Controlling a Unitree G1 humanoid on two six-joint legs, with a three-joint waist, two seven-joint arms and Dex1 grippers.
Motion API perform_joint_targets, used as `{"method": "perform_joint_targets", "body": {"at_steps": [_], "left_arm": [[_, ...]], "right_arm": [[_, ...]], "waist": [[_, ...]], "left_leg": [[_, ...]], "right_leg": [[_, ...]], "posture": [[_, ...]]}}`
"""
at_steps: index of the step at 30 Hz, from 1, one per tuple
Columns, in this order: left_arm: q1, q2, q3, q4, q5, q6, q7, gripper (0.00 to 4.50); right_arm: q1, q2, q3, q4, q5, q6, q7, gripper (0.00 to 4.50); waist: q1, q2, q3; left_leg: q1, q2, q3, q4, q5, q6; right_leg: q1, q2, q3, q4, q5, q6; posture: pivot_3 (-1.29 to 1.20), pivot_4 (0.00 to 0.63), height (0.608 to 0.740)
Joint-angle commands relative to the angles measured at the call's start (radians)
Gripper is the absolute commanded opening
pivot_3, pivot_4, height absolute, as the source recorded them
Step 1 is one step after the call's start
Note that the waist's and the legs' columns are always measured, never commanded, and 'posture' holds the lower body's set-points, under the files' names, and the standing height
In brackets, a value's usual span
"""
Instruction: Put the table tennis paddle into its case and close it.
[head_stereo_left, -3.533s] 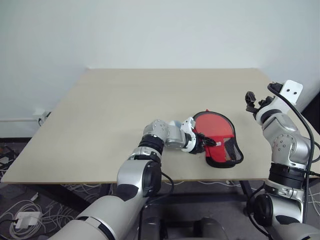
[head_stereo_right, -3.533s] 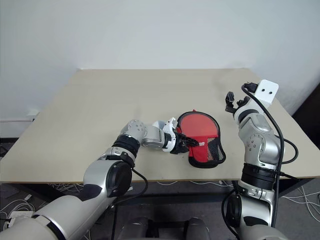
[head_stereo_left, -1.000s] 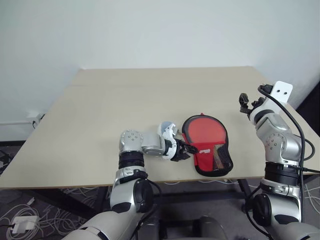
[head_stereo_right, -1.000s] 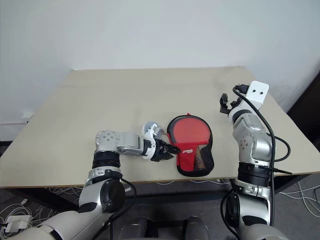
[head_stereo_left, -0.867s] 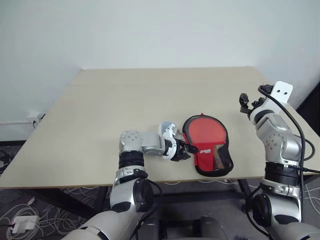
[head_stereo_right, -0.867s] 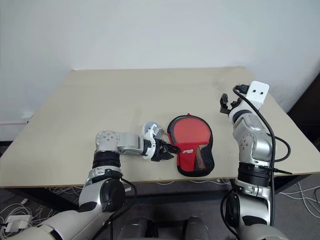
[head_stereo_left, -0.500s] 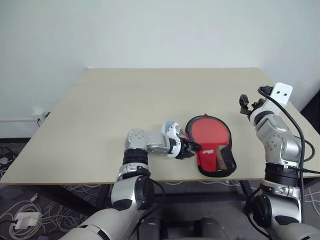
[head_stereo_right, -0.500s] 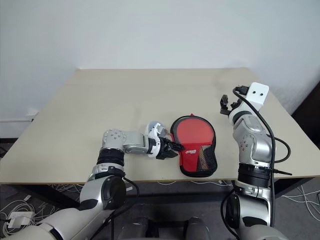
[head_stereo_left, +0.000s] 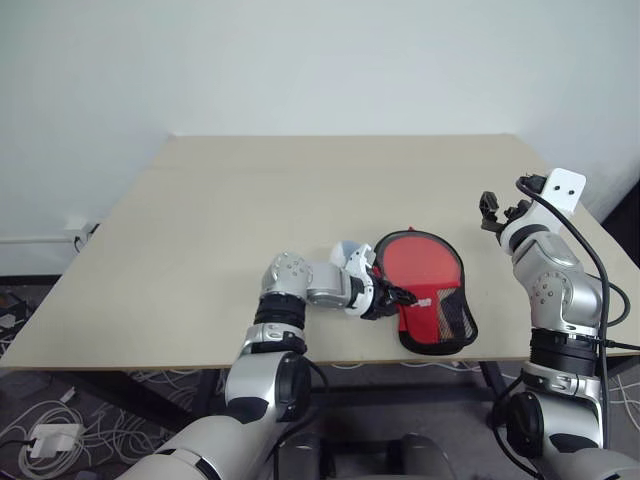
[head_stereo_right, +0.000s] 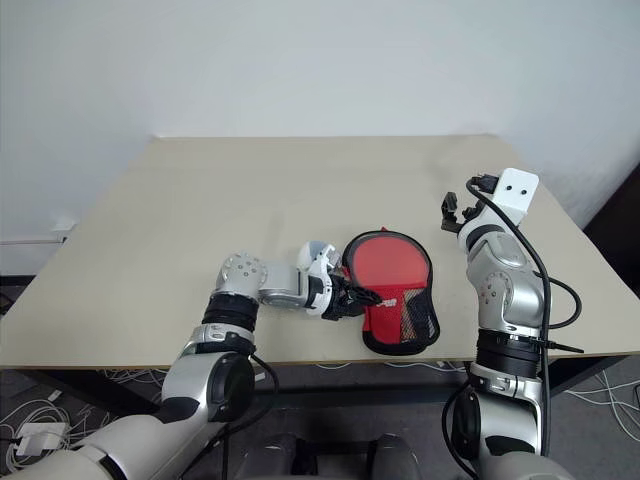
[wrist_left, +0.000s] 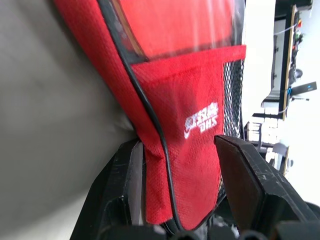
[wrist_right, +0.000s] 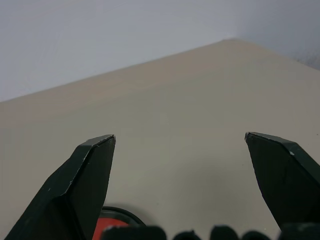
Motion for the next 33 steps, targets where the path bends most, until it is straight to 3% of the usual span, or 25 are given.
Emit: {"method": "perform_joint_targets", "body": {"at_steps": [1,6,9,12,23,27,33], "left_arm": [[-0.053,-0.136,-0.01,0.016,-0.004,-0.044,-0.022,2.35],[-0.054,-0.137,-0.02,0.065,0.004,-0.075,-0.044,2.35],[-0.052,-0.14,-0.029,0.077,0.008,-0.083,-0.052,1.79],[-0.054,-0.139,-0.043,0.083,0.01,-0.087,-0.067,0.82],[-0.058,-0.137,-0.085,0.133,0.03,-0.131,-0.131,0.82],[-0.061,-0.136,-0.09,0.14,0.025,-0.139,-0.159,0.03],[-0.055,-0.122,-0.11,0.119,0.03,-0.112,-0.179,0.03]], "right_arm": [[-0.022,-0.009,-0.004,-0.032,-0.009,-0.031,-0.005,4.5],[-0.02,-0.007,-0.003,-0.031,-0.009,-0.035,-0.007,4.5],[-0.019,-0.009,-0.003,-0.03,-0.01,-0.038,-0.006,4.5],[-0.019,-0.011,-0.003,-0.027,-0.011,-0.041,-0.005,4.5],[-0.006,-0.006,-0.001,-0.032,-0.014,-0.049,-0.011,4.5],[0.0,-0.006,-0.001,-0.038,-0.014,-0.048,-0.014,4.5],[0.006,-0.004,0.001,-0.047,-0.015,-0.045,-0.019,4.5]], "waist": [[0.0,0.0,0.0],[0.004,0.0,0.0],[0.004,0.0,0.0],[0.004,0.0,0.0],[0.004,0.0,0.0],[0.004,0.0,0.0],[0.004,0.0,0.0]], "left_leg": [[0.0,0.0,0.0,0.0,0.0,0.0],[0.0,0.001,-0.001,0.0,0.0,0.0],[0.0,0.001,-0.002,0.0,0.0,0.001],[0.0,0.0,-0.002,0.0,-0.001,0.001],[0.0,0.0,-0.001,-0.001,-0.001,0.002],[0.0,0.0,-0.001,-0.001,-0.001,0.002],[0.0,0.0,-0.001,-0.001,-0.001,0.002]], "right_leg": [[0.0,0.0,0.0,0.0,0.0,0.0],[0.001,0.0,0.0,-0.002,0.0,0.0],[0.002,-0.001,-0.001,-0.005,0.001,0.0],[0.002,-0.001,-0.001,-0.006,0.001,0.001],[0.002,-0.001,-0.001,-0.008,0.001,0.001],[0.002,-0.002,-0.001,-0.008,0.001,0.001],[0.002,-0.001,-0.001,-0.008,0.001,0.001]], "posture": [[0.0,0.0,0.724],[0.0,0.0,0.724],[0.0,0.0,0.724],[0.0,0.0,0.724],[0.0,0.0,0.724],[0.0,0.0,0.724],[0.0,0.0,0.724]]}}
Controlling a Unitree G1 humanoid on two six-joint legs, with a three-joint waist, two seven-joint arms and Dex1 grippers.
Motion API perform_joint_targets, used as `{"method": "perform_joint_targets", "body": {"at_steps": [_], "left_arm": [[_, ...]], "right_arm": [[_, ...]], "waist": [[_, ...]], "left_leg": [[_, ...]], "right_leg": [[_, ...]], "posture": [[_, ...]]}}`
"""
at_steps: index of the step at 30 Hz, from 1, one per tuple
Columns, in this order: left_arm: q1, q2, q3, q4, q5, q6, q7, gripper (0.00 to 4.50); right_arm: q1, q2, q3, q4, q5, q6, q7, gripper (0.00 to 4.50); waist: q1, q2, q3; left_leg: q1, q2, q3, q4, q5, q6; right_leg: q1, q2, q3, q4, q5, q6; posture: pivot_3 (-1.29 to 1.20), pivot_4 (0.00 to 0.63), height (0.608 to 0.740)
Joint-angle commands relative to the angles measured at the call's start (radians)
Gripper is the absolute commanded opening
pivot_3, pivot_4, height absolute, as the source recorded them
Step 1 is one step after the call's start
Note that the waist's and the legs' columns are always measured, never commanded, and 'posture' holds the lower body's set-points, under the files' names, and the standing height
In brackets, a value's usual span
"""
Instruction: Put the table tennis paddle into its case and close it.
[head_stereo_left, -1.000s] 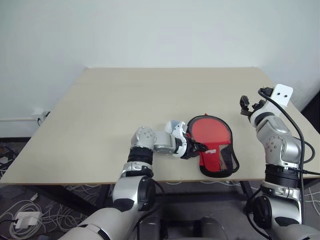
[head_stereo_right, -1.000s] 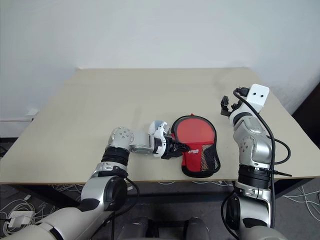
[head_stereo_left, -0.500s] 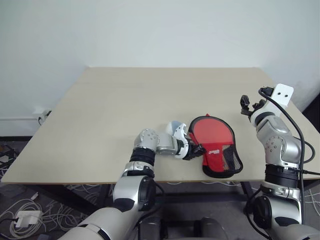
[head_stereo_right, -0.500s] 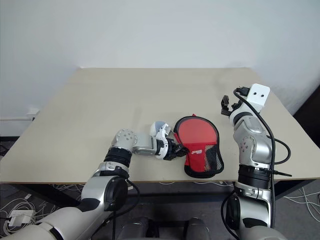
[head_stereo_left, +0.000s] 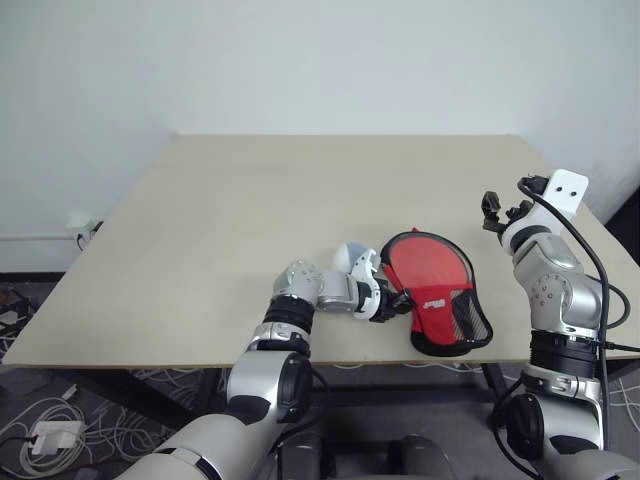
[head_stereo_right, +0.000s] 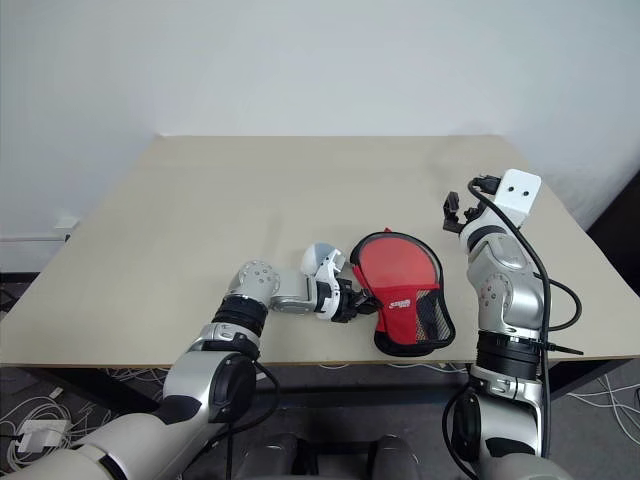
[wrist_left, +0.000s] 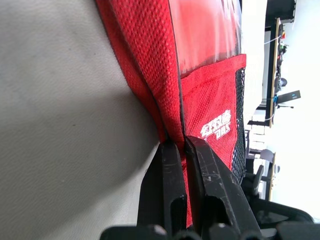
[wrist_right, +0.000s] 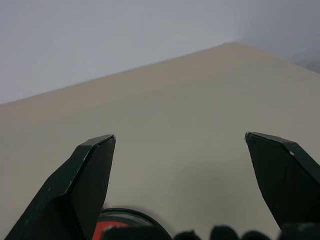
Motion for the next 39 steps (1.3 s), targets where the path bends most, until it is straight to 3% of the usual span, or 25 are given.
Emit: {"method": "perform_joint_targets", "body": {"at_steps": [1,7,14,21,32,36,39], "left_arm": [[-0.045,-0.112,-0.034,-0.028,-0.002,0.038,-0.038,0.03],[-0.023,-0.043,-0.047,-0.159,-0.014,0.141,-0.06,0.03],[0.004,0.011,0.095,-0.307,-0.015,0.33,0.014,0.03],[0.035,0.11,0.105,-0.339,-0.161,0.342,0.119,0.03],[0.254,0.364,-0.054,-0.423,-0.75,0.342,0.43,0.03],[0.32,0.454,-0.147,-0.477,-1.003,0.335,0.523,0.03],[0.365,0.515,-0.259,-0.53,-1.201,0.231,0.629,0.03]], "right_arm": [[-0.007,-0.003,0.0,-0.047,-0.013,-0.019,-0.013,4.5],[-0.006,-0.002,0.004,-0.052,-0.012,-0.018,-0.015,4.5],[0.004,-0.002,0.007,-0.053,-0.011,-0.019,-0.017,4.5],[-0.007,-0.002,0.014,-0.042,-0.009,-0.026,-0.013,4.5],[-0.022,-0.003,0.034,-0.021,-0.004,-0.032,0.0,4.5],[-0.023,0.0,0.042,-0.013,-0.005,-0.035,0.004,4.5],[-0.025,0.002,0.046,-0.007,-0.006,-0.039,0.005,4.5]], "waist": [[0.0,0.0,0.0],[-0.001,0.0,0.0],[-0.006,0.0,0.0],[-0.017,0.001,0.0],[-0.027,0.0,0.0],[-0.026,0.0,0.0],[-0.026,0.0,0.0]], "left_leg": [[0.0,0.0,0.0,0.0,0.0,0.0],[-0.001,0.0,0.0,0.0,0.0,0.0],[-0.002,0.0,0.001,-0.001,0.001,-0.001],[-0.002,0.0,0.001,-0.001,0.003,-0.004],[-0.001,0.003,0.002,-0.002,0.004,-0.007],[-0.001,0.003,0.002,-0.002,0.004,-0.007],[-0.001,0.003,0.002,-0.002,0.004,-0.007]], "right_leg": [[0.0,0.0,0.0,0.0,0.0,0.0],[0.0,0.0,0.0,0.0,0.0,0.0],[-0.001,0.003,0.0,0.0,0.001,0.001],[-0.001,0.003,0.001,0.001,0.001,0.001],[-0.002,0.003,0.003,0.002,0.001,0.002],[-0.002,0.003,0.003,0.002,0.001,0.002],[-0.002,0.003,0.003,0.002,0.001,0.002]], "posture": [[0.0,0.0,0.724],[0.0,0.0,0.724],[0.0,0.0,0.724],[0.0,0.0,0.724],[0.0,0.0,0.724],[0.0,0.0,0.724],[0.0,0.0,0.724]]}}
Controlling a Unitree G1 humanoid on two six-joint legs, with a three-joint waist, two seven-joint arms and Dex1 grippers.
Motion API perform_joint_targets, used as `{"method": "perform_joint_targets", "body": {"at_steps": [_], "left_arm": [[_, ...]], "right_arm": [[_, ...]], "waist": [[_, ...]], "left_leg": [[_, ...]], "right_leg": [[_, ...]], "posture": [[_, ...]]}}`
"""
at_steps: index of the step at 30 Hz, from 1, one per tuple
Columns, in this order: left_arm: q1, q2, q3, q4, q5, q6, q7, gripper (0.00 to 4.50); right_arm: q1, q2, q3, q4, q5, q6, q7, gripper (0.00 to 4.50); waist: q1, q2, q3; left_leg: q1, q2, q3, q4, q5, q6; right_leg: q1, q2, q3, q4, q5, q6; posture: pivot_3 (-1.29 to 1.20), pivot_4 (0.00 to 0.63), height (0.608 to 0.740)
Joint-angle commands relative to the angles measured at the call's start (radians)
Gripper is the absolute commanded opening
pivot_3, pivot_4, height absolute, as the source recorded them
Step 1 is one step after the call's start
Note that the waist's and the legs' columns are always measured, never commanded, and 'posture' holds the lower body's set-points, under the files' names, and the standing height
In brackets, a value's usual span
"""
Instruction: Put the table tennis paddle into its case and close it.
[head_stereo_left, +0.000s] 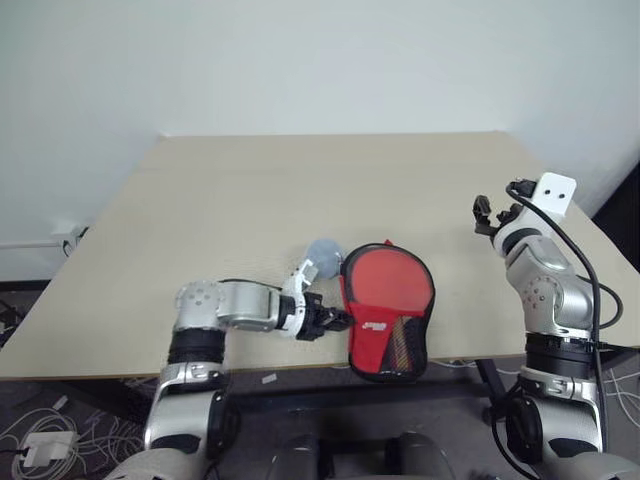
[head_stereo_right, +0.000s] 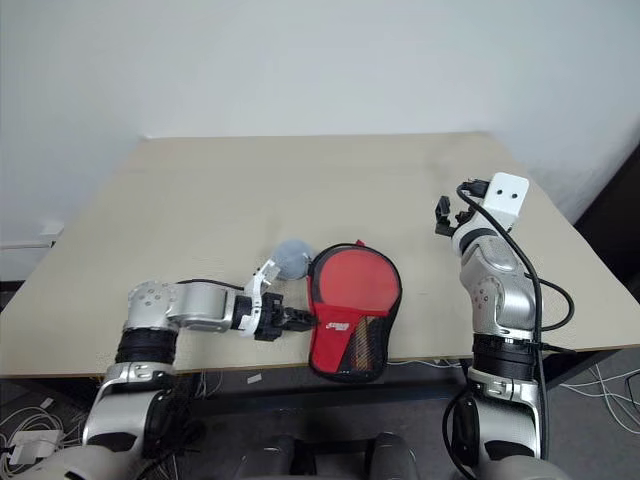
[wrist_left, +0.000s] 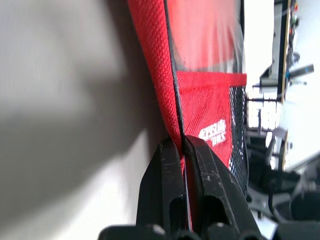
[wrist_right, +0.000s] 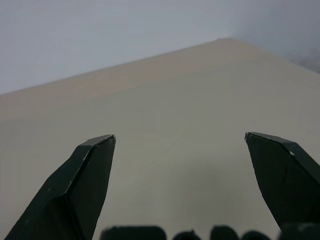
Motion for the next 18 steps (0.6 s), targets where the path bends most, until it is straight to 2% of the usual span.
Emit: {"method": "perform_joint_targets", "body": {"at_steps": [1,12,15,18], "left_arm": [[0.022,0.04,-0.1,-0.091,-0.21,-0.098,0.09,0.03],[0.037,0.07,-0.172,-0.173,-0.223,-0.205,0.129,0.03],[0.037,0.082,-0.179,-0.192,-0.223,-0.208,0.112,0.65],[0.037,0.087,-0.179,-0.192,-0.223,-0.213,0.103,1.59]], "right_arm": [[-0.032,-0.002,-0.001,-0.015,-0.007,-0.028,0.009,4.5],[-0.027,-0.004,-0.002,-0.019,-0.008,-0.026,0.009,4.5],[-0.027,-0.006,-0.002,-0.02,-0.008,-0.022,0.01,4.5],[-0.027,-0.007,-0.002,-0.019,-0.009,-0.021,0.01,4.5]], "waist": [[0.001,0.0,0.0],[0.0,0.0,0.0],[0.0,0.0,0.0],[0.0,0.0,0.0]], "left_leg": [[0.0,0.0,0.0,0.0,0.0,0.0],[0.0,-0.006,0.002,-0.001,0.001,-0.001],[0.0,-0.006,0.002,-0.002,0.001,-0.002],[0.0,-0.006,0.002,-0.002,0.001,-0.002]], "right_leg": [[0.0,0.0,0.0,0.0,0.0,0.0],[0.0,0.001,0.001,0.0,0.001,-0.002],[0.0,0.001,0.001,-0.001,0.0,-0.001],[0.0,0.001,0.001,-0.001,0.0,-0.001]], "posture": [[0.0,0.0,0.724],[0.0,0.0,0.724],[0.0,0.0,0.724],[0.0,0.0,0.724]]}}
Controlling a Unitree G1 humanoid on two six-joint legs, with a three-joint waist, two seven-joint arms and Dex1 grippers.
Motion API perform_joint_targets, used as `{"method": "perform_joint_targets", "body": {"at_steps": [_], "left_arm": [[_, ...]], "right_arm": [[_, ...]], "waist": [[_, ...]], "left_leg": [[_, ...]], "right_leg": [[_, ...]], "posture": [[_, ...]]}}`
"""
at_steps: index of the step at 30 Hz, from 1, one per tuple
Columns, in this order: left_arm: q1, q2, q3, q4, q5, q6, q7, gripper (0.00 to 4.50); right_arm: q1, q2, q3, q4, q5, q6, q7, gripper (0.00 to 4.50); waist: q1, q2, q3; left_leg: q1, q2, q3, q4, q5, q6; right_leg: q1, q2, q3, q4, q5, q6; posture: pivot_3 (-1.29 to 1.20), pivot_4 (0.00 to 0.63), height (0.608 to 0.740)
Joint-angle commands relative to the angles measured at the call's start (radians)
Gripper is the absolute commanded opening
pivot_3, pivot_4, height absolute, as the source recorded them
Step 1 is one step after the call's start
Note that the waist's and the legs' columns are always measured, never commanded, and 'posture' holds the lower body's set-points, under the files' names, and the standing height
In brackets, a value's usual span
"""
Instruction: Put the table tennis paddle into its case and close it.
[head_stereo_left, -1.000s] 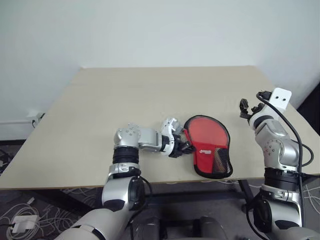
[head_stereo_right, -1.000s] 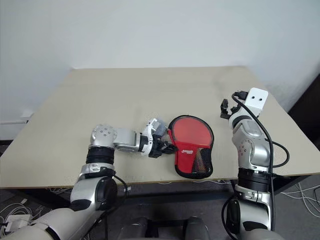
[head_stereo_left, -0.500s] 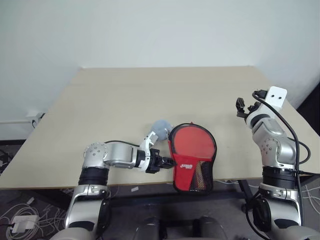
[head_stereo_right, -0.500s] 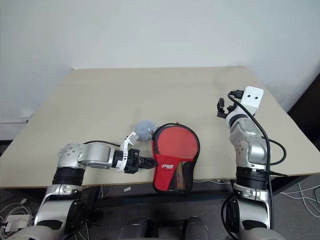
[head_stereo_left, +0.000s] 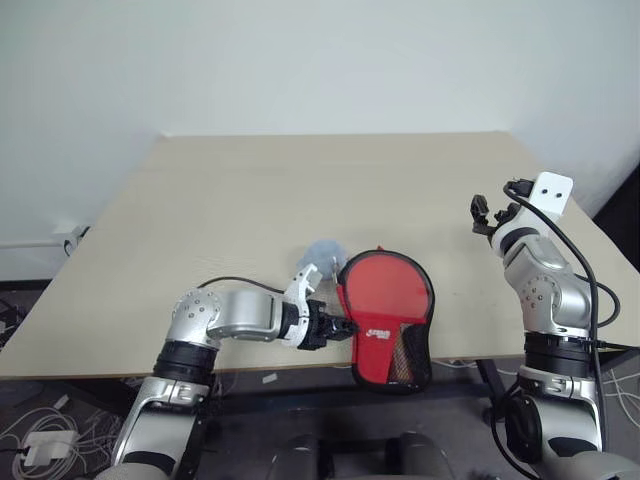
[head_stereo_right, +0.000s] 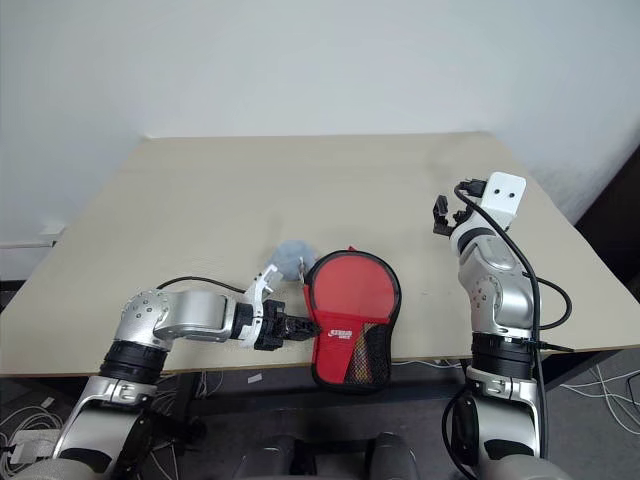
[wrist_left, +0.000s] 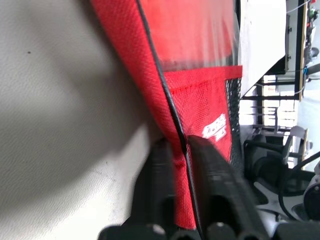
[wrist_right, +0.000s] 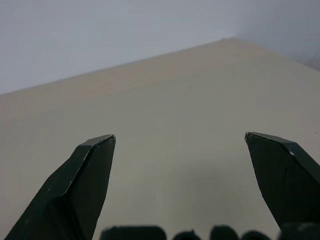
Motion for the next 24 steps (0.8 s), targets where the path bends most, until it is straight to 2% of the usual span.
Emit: {"method": "perform_joint_targets", "body": {"at_steps": [1,3,9,11,13,15,17,21,24], "left_arm": [[-0.01,0.009,0.013,-0.021,-0.029,-0.01,-0.02,1.96],[-0.014,0.03,0.009,-0.028,-0.029,-0.009,-0.028,2.57],[-0.073,0.202,-0.03,-0.04,-0.017,0.045,-0.132,2.57],[-0.12,0.247,-0.013,-0.041,0.069,0.077,-0.235,2.57],[-0.17,0.294,-0.002,-0.07,0.216,0.084,-0.387,2.57],[-0.203,0.361,-0.028,-0.127,0.441,-0.03,-0.631,2.57],[-0.247,0.401,-0.076,-0.1,0.638,-0.153,-0.846,2.57],[-0.35,0.361,-0.152,0.066,0.977,-0.395,-1.046,2.57],[-0.413,0.31,-0.188,0.182,1.157,-0.516,-1.148,2.57]], "right_arm": [[-0.025,-0.007,-0.003,-0.023,-0.009,-0.015,0.003,4.5],[-0.025,-0.008,-0.002,-0.022,-0.009,-0.014,0.004,4.5],[-0.027,-0.006,0.005,-0.02,-0.007,-0.005,0.007,4.5],[-0.027,-0.006,0.01,-0.025,0.015,0.011,0.035,4.5],[-0.023,-0.009,0.023,-0.046,0.047,0.043,0.085,4.5],[-0.007,-0.016,0.056,-0.1,0.103,0.1,0.172,4.5],[0.022,-0.029,0.112,-0.171,0.131,0.131,0.253,4.5],[0.075,-0.049,0.203,-0.262,0.157,0.18,0.349,4.5],[0.104,-0.07,0.266,-0.305,0.156,0.193,0.402,4.5]], "waist": [[0.0,0.0,0.0],[0.0,0.0,0.0],[-0.001,0.0,0.0],[0.0,0.0,0.0],[0.001,0.0,0.0],[-0.001,0.0,0.0],[-0.002,0.0,0.0],[0.004,-0.001,-0.001],[0.0,-0.002,0.0]], "left_leg": [[0.0,0.0,0.0,0.0,0.0,0.0],[0.0,0.0,0.0,0.0,0.0,0.0],[0.0,0.0,0.001,-0.002,0.001,-0.002],[0.0,0.0,0.001,-0.002,0.001,-0.002],[0.0,0.0,0.002,-0.002,0.001,-0.002],[0.0,0.0,0.004,-0.003,0.001,-0.003],[0.0,0.0,0.007,-0.007,0.003,-0.005],[0.0,-0.002,0.017,-0.023,0.011,-0.018],[0.0,0.0,0.017,-0.028,0.014,-0.023]], "right_leg": [[0.0,0.0,0.0,0.0,0.0,0.0],[0.0,0.0,0.0,0.0,0.0,0.0],[-0.002,0.001,0.0,0.0,0.0,0.0],[-0.002,0.001,0.0,0.0,0.0,0.0],[-0.002,0.001,0.0,0.0,0.0,0.0],[-0.002,0.001,0.0,0.0,0.0,-0.001],[-0.005,0.001,0.001,0.0,0.001,-0.001],[-0.013,0.0,0.002,-0.001,0.002,-0.004],[-0.016,0.002,0.002,-0.001,0.003,-0.009]], "posture": [[0.0,0.0,0.724],[0.0,0.0,0.724],[0.0,0.0,0.724],[0.0,0.0,0.724],[0.0,0.0,0.724],[0.0,0.0,0.724],[0.0,0.0,0.724],[0.0,0.0,0.724],[0.0,0.0,0.724]]}}
